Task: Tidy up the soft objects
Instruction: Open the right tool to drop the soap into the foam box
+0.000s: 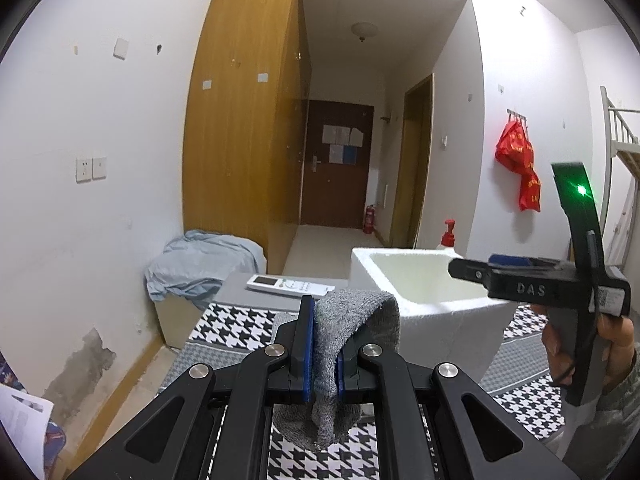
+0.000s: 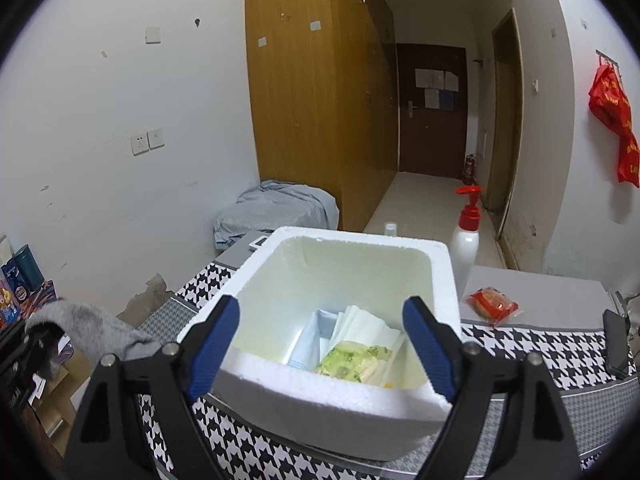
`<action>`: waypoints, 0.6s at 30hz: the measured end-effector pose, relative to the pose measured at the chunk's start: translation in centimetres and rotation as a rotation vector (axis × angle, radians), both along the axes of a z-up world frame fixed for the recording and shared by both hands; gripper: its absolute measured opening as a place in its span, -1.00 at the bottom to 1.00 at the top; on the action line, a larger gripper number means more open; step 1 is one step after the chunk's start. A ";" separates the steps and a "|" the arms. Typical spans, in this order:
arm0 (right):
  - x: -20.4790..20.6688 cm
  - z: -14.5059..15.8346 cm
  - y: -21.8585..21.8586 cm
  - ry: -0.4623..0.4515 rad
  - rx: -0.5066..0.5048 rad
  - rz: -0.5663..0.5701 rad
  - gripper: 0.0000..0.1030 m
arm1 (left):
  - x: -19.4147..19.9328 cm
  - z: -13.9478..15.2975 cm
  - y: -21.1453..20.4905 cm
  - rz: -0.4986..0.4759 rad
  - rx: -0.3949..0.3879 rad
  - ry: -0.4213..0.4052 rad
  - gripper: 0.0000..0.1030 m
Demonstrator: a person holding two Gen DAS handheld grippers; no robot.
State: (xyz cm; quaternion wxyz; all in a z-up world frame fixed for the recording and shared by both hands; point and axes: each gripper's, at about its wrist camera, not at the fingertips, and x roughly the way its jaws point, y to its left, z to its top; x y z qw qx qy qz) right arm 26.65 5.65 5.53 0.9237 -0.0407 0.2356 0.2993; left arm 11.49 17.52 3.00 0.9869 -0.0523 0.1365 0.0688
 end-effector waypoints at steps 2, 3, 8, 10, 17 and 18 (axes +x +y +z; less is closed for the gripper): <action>-0.2 0.0 -0.3 -0.003 0.004 0.002 0.70 | 0.1 0.2 -0.1 -0.004 0.003 -0.006 -0.83; -0.3 0.0 -0.5 -0.006 0.006 0.002 0.71 | 0.2 0.3 -0.2 -0.005 0.001 -0.008 -0.83; -1.0 0.0 -1.3 -0.018 0.013 0.001 0.78 | 0.8 1.0 -0.4 -0.015 0.007 -0.021 -0.83; -1.4 0.1 -1.7 -0.026 0.018 -0.004 0.89 | 1.0 1.3 -0.6 -0.022 0.007 -0.026 -0.83; -2.9 0.5 -3.2 -0.086 0.016 -0.014 0.99 | 1.9 2.7 -1.3 -0.043 0.015 -0.054 -0.83; -3.0 0.5 -3.4 -0.088 0.016 -0.016 0.99 | 1.9 2.9 -1.5 -0.046 0.022 -0.060 -0.83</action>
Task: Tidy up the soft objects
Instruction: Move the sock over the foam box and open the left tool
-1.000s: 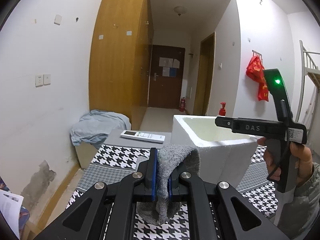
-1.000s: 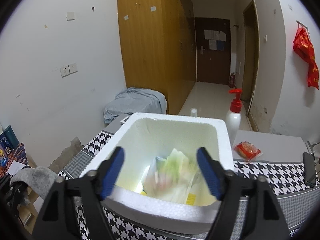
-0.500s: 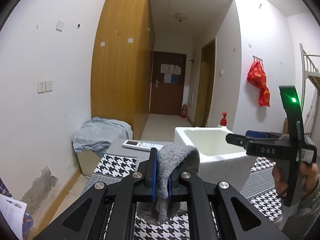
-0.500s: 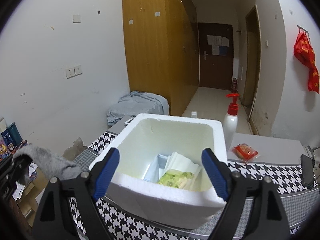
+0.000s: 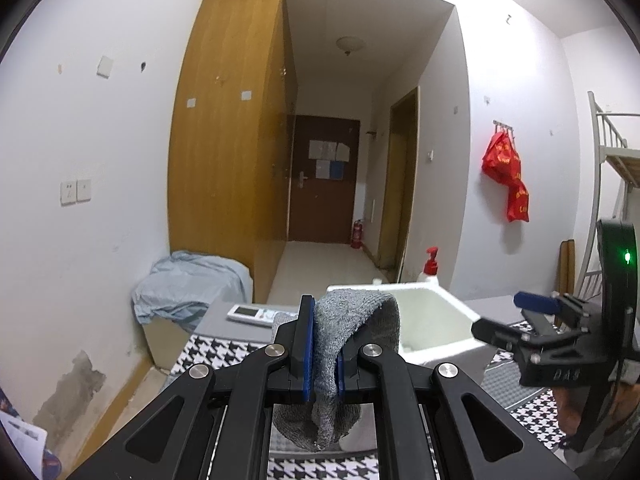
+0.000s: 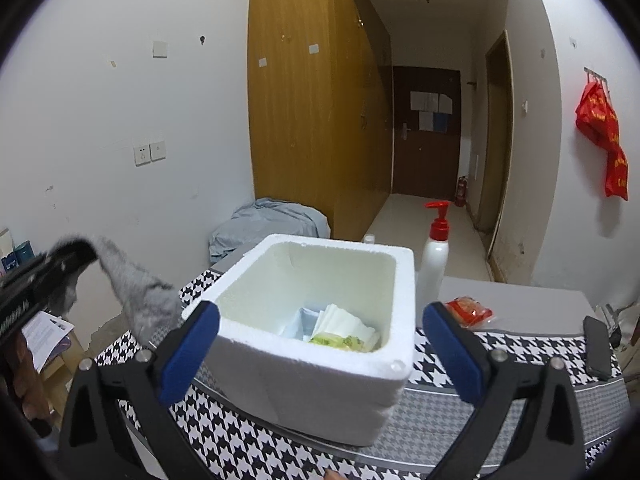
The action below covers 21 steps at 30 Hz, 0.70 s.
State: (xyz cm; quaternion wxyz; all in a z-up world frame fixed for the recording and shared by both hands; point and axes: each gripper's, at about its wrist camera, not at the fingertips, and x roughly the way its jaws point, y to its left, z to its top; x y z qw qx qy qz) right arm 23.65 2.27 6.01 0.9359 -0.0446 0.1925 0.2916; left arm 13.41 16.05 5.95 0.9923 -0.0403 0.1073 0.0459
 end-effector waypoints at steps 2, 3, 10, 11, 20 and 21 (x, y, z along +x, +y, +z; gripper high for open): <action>0.0 0.0 -0.2 -0.003 -0.003 -0.005 0.99 | 0.2 0.4 -0.2 -0.001 0.008 -0.010 -0.83; 0.0 -0.1 -0.4 -0.004 -0.003 -0.010 0.99 | 0.3 0.5 -0.3 -0.003 0.012 -0.014 -0.83; -0.3 -0.6 -1.8 -0.002 -0.003 -0.038 0.99 | 1.3 1.1 -1.2 -0.025 0.028 -0.020 -0.83; -0.3 -0.7 -2.0 0.000 -0.002 -0.042 0.99 | 1.4 1.1 -1.3 -0.033 0.030 -0.020 -0.83; -0.9 -1.4 -4.1 0.006 -0.004 -0.098 0.99 | 2.9 2.5 -2.3 -0.074 0.044 -0.044 -0.83; -1.0 -1.5 -4.3 0.008 -0.001 -0.105 0.99 | 3.1 2.5 -2.3 -0.078 0.045 -0.042 -0.83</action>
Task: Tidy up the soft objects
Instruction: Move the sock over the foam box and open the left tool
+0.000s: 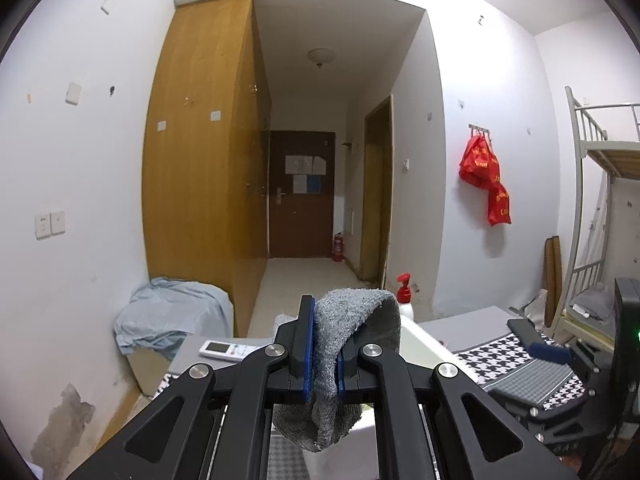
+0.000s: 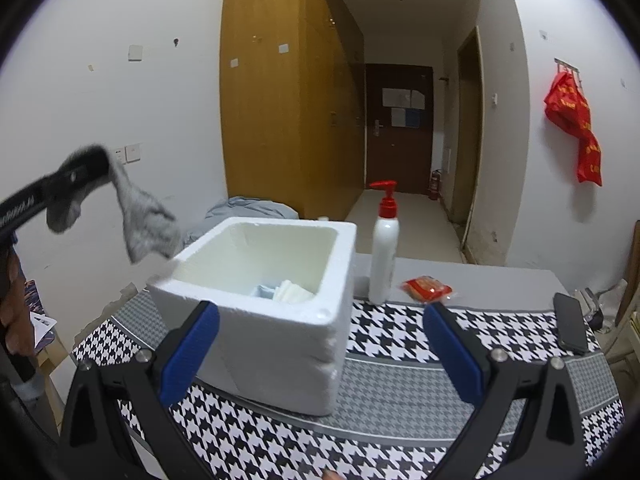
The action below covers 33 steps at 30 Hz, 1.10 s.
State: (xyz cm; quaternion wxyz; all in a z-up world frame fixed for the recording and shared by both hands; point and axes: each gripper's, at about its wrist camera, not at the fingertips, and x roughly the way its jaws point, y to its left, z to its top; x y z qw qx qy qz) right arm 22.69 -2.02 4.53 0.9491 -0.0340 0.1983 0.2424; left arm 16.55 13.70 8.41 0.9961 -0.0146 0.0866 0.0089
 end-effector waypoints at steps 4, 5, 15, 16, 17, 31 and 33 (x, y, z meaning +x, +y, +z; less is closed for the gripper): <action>-0.2 -0.5 -0.9 0.008 0.010 -0.019 0.99 | 1.0 0.2 -0.8 -0.026 0.004 0.007 -0.83; -0.3 -0.6 -1.1 0.011 0.012 -0.026 0.99 | 1.3 0.2 -1.0 -0.037 0.002 0.011 -0.83; -0.3 -1.9 -2.9 0.037 0.014 -0.070 0.99 | 4.3 -0.5 -2.2 -0.103 -0.034 0.074 -0.83; -0.3 -1.9 -3.1 0.037 0.013 -0.073 0.99 | 4.5 -0.5 -2.3 -0.106 -0.037 0.081 -0.83; -0.3 -1.9 -3.2 0.038 0.012 -0.077 0.99 | 4.9 -0.7 -2.4 -0.107 -0.039 0.092 -0.83; -0.1 -2.5 -5.2 0.045 0.016 -0.110 0.99 | 8.1 -2.0 -4.1 -0.107 -0.027 0.207 -0.83; -0.1 -2.5 -5.4 0.045 0.020 -0.112 0.99 | 8.7 -2.2 -4.3 -0.098 -0.026 0.226 -0.83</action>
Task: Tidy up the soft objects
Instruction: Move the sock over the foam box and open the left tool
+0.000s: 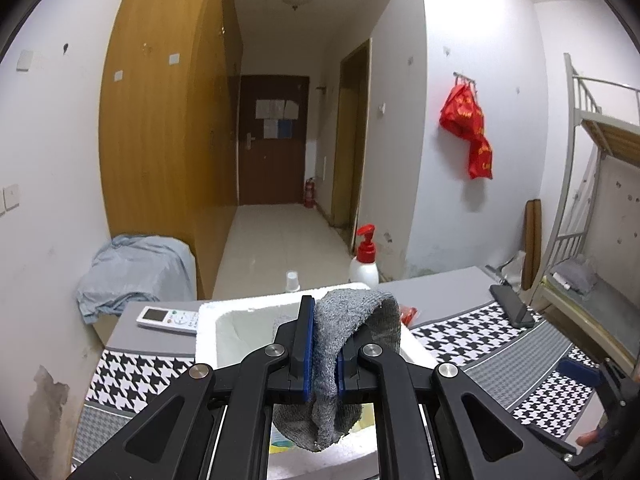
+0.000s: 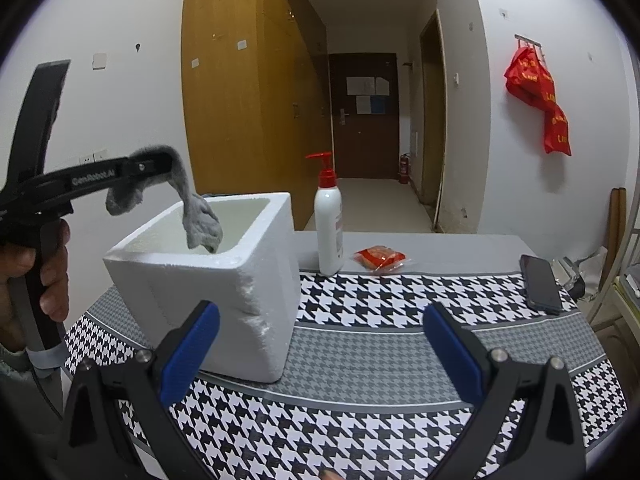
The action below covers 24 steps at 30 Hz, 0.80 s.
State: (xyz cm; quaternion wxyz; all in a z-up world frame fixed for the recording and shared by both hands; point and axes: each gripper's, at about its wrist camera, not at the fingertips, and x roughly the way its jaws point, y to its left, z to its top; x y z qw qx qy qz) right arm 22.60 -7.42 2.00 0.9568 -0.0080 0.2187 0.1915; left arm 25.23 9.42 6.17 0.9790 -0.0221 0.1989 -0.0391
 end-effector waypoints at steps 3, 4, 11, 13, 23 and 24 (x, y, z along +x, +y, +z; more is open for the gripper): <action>-0.1 -0.1 -0.3 -0.002 0.000 -0.004 0.99 | 0.8 -0.4 0.1 0.011 -0.001 0.023 -0.83; -0.1 -0.1 -0.3 -0.001 0.001 -0.005 0.99 | 1.0 -0.6 0.0 0.013 0.005 0.029 -0.83; -0.3 -0.1 -0.9 -0.004 0.009 -0.017 0.99 | 1.2 -0.8 0.0 0.045 0.011 0.021 0.69; -0.4 0.0 -1.0 -0.006 0.008 -0.019 0.99 | 0.7 -0.5 0.1 0.064 0.018 -0.008 0.86; -0.7 0.2 -1.2 -0.013 0.005 -0.024 0.99 | -0.7 0.0 -0.1 0.079 0.040 -0.037 0.98; -0.7 0.2 -1.2 -0.014 0.005 -0.024 0.99 | -0.9 0.1 -0.1 0.079 0.040 -0.040 0.98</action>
